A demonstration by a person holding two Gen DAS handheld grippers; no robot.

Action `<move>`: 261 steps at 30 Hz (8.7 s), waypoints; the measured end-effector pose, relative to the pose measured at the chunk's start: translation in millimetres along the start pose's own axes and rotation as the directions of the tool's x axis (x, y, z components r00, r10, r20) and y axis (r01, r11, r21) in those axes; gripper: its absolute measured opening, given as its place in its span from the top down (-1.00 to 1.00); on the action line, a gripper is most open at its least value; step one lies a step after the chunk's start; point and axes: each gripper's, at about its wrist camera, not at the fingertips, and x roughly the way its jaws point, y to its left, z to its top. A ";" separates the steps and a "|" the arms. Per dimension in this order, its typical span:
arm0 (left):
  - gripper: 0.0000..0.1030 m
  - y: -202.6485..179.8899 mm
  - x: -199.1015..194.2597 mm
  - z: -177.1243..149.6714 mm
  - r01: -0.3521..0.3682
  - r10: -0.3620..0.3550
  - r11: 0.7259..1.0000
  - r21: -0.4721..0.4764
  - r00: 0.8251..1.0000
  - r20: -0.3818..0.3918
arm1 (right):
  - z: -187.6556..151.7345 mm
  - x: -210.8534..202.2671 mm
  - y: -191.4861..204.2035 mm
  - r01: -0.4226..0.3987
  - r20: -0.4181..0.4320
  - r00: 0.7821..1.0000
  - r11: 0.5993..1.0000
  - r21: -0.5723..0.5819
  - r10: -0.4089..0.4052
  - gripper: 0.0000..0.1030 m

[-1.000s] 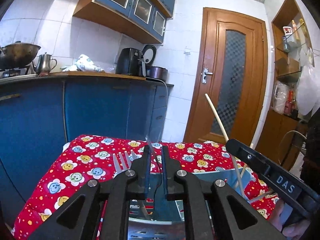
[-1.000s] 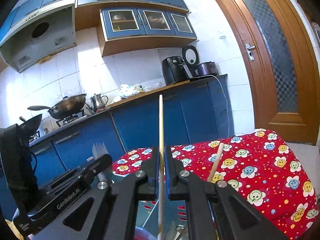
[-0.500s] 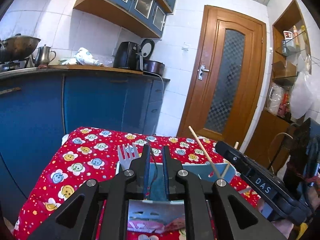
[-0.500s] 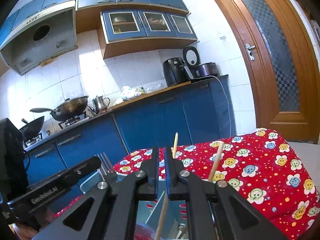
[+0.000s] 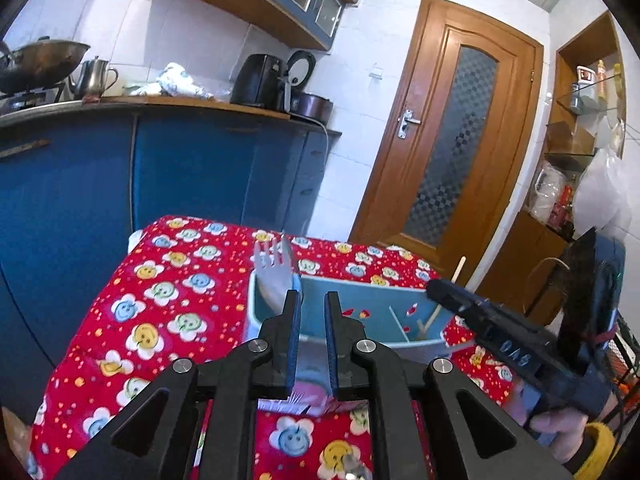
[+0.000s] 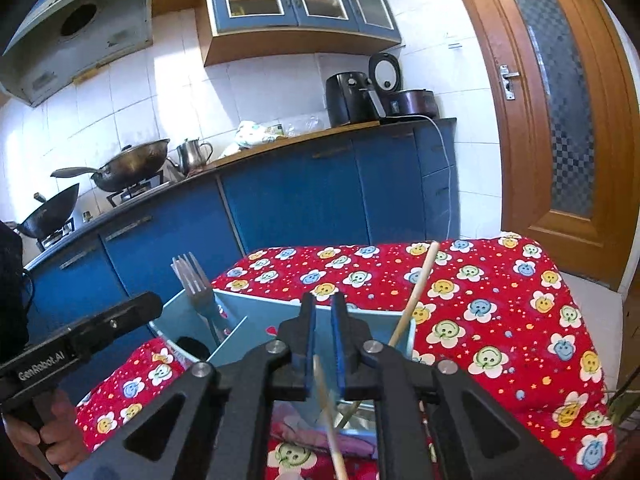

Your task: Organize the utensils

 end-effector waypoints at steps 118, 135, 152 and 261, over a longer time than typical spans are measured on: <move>0.77 0.8 -40.9 -47.3 -0.047 0.063 0.996 0.074 0.970 -0.233 | 4.5 -82.6 4.8 0.097 0.069 0.992 0.989 0.115 -0.106 0.40; 0.70 -22.6 -57.8 -67.7 0.002 0.026 0.996 0.090 0.950 -0.310 | -47.4 -124.6 7.6 0.183 -0.134 0.977 0.974 0.132 -0.166 0.39; 0.70 -33.7 -47.7 -94.6 0.024 0.001 0.998 0.051 0.896 -0.444 | -97.5 -131.3 2.7 0.177 -0.261 0.957 0.969 0.172 -0.129 0.23; 0.91 30.1 -67.6 -67.8 0.006 -0.018 0.999 -0.048 0.968 -0.250 | -80.6 -29.4 39.1 0.027 -0.495 0.868 0.995 0.098 0.025 0.92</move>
